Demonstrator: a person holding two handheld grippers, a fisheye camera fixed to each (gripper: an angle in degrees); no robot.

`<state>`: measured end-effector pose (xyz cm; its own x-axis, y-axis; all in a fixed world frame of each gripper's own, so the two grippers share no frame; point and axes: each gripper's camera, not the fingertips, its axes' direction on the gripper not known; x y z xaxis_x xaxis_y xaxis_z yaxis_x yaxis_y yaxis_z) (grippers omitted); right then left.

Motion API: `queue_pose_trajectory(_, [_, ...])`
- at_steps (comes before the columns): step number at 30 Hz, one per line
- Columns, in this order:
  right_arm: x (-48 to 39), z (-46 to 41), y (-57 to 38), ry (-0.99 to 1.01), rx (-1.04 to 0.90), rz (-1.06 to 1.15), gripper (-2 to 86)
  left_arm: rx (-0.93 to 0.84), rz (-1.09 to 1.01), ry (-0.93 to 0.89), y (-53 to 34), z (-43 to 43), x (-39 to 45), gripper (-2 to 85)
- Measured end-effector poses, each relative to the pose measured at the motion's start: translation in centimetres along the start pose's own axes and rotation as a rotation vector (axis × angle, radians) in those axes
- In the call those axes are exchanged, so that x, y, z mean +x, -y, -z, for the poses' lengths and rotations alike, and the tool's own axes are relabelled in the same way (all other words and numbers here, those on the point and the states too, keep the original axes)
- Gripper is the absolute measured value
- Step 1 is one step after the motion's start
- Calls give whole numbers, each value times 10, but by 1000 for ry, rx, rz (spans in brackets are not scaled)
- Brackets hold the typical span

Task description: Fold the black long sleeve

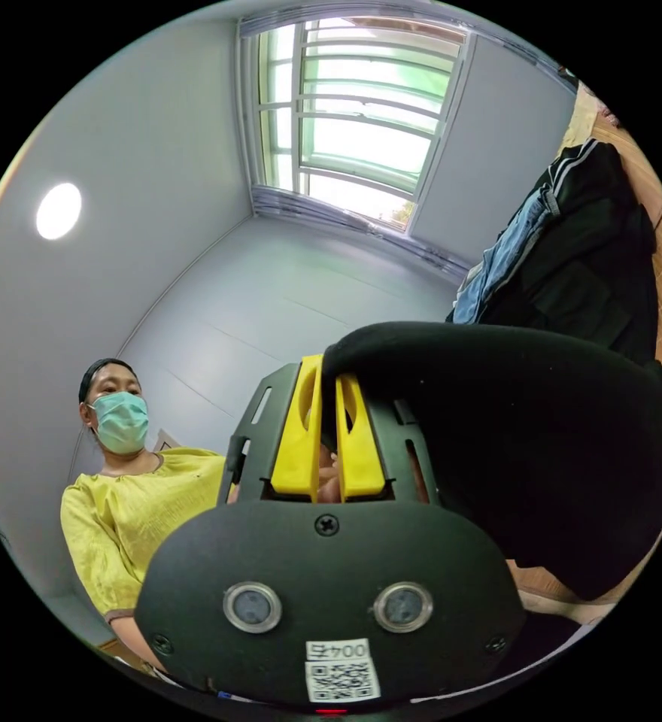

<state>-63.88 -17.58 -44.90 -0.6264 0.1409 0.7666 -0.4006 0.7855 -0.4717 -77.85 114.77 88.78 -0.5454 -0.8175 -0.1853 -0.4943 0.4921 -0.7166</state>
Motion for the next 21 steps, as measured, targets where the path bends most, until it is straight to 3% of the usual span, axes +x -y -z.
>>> queue_pose_trajectory(3, [4, -9, -3, -33, 7, -37, 38, -37, -15, 3, 5, -29, 16, 124])
queue_pose_trajectory(5, [9, -14, -7, -60, 22, -75, 40, 29, -14, 139, 3, -35, 33, 55])
queue_pose_trajectory(13, [36, -30, -44, -283, 60, -419, 135, -40, -48, 330, 24, -80, 79, 45])
queue_pose_trajectory(15, [15, -44, -47, -504, -16, -393, 155, -83, -17, 349, 25, -96, 82, 44])
queue_pose_trajectory(21, [-35, -126, -41, -724, -273, -280, 183, -169, -66, 421, 36, -136, 116, 44])
